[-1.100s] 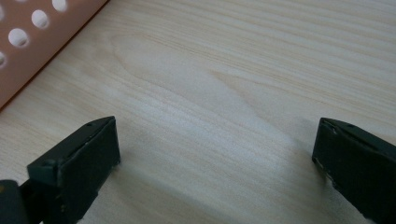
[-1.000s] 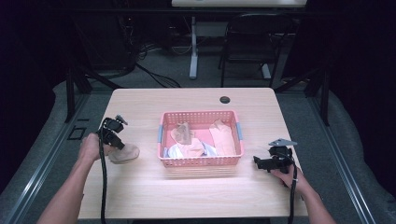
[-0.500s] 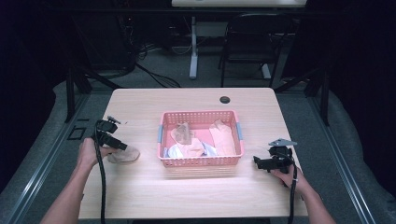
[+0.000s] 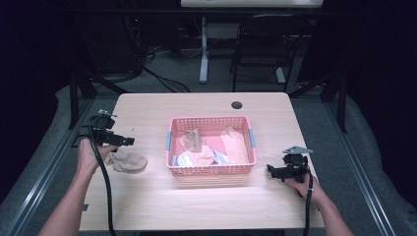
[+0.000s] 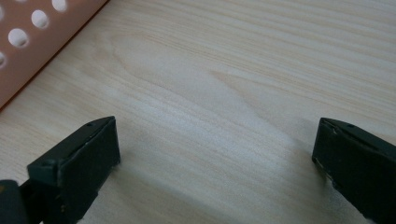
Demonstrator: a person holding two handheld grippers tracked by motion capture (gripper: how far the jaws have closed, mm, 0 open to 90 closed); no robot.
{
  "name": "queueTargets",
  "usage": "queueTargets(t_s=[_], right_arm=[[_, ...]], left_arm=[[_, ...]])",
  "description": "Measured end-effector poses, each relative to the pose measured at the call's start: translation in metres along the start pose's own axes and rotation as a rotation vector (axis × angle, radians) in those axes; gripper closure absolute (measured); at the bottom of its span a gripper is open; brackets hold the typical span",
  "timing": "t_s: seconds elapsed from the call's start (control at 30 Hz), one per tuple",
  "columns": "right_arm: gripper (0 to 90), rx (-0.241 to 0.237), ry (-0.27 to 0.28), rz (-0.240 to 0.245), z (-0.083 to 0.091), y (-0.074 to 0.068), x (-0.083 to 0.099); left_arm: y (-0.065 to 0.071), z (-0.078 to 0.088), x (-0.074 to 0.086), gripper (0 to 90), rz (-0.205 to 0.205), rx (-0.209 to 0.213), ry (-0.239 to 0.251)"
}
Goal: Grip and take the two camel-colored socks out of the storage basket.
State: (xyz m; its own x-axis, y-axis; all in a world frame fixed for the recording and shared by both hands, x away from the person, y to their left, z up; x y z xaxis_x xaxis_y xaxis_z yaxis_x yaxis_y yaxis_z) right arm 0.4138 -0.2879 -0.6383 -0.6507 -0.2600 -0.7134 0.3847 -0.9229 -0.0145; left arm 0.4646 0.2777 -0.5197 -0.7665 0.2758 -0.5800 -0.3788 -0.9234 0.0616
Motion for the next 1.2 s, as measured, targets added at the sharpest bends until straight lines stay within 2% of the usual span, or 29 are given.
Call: queueTargets(t_s=[0.07,0.23,0.5,0.67,0.77,1.2], right_arm=[[0.1,0.0,0.0,0.0,0.0,0.0,0.0],[0.1,0.0,0.0,0.0,0.0,0.0,0.0],[0.1,0.0,0.001,0.0,0.0,0.0,0.0],[0.1,-0.001,0.001,0.0,0.0,0.0,0.0],[0.1,0.0,0.0,0.0,0.0,0.0,0.0],[0.1,-0.001,0.0,0.0,0.0,0.0,0.0]], left_arm=[[0.002,0.004,-0.006,0.0,-0.002,0.0,0.017],[0.01,0.016,-0.023,0.0,-0.019,0.005,0.067],[0.024,0.025,-0.042,0.2,-0.054,0.016,0.107],[0.033,0.027,-0.052,0.2,-0.084,0.023,0.116],[0.044,0.025,-0.06,0.2,-0.107,0.031,0.122],[0.078,0.016,-0.082,0.2,-0.159,0.075,0.135]])
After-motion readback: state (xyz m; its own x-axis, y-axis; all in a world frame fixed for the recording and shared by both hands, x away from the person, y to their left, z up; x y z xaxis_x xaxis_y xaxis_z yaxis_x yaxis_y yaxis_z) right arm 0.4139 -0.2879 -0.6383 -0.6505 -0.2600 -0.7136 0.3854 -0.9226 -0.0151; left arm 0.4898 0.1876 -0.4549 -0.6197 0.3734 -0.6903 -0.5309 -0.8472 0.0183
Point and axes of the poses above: each handheld gripper's, and its own axes: z roughly backward along the jaws, x roughly out of its underside, y roughly to its right, the point moved 7 cm from there along -z, roughly forward along the jaws, and after that the axes turned 1 degree about -x, right-handed, at the moved point
